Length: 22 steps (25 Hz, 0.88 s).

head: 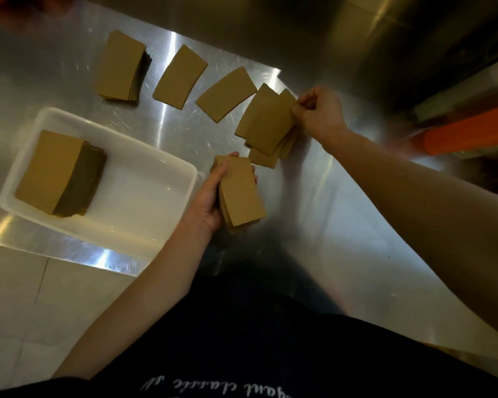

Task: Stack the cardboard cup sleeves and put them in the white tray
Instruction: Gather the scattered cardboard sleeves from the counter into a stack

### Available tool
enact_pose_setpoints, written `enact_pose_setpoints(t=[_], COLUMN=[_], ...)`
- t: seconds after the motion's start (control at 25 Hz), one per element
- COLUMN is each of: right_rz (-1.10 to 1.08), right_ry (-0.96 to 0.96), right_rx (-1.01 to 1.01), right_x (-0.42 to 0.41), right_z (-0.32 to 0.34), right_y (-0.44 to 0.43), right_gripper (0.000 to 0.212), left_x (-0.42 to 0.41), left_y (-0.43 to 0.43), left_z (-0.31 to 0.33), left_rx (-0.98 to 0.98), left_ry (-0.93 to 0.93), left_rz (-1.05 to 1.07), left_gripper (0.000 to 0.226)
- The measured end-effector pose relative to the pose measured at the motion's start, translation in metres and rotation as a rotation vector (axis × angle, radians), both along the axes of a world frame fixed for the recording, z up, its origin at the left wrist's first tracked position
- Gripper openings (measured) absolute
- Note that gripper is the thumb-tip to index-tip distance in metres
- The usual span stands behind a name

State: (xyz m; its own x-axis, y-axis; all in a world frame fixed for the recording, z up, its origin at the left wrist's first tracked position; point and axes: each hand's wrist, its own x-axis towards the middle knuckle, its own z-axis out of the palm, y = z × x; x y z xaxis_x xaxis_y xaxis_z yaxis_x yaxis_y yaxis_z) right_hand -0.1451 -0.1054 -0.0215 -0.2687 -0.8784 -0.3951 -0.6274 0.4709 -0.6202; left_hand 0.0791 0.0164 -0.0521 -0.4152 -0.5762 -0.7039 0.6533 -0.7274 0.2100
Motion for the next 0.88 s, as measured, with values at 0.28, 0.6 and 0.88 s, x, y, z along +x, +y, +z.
enact_pose_setpoints(t=[0.28,0.6,0.88], right_rz=[0.031,0.363,0.401], right_ry=[-0.445,-0.115,0.004], right_rx=[0.037,-0.08,-0.14], right_x=[-0.015,0.039,0.043], right_z=[0.064,0.066,0.046], right_y=[0.044,0.09,0.092], right_gripper=[0.008,0.02,0.022], left_x=[-0.006,-0.013,-0.003], left_y=[-0.004,0.0,0.016], left_z=[0.014,0.021,0.015], left_rx=[-0.066,-0.185,-0.211], left_ry=[-0.143,0.02,0.09], left_rz=[-0.118,-0.253,-0.196], left_gripper=[0.035,0.108,0.084])
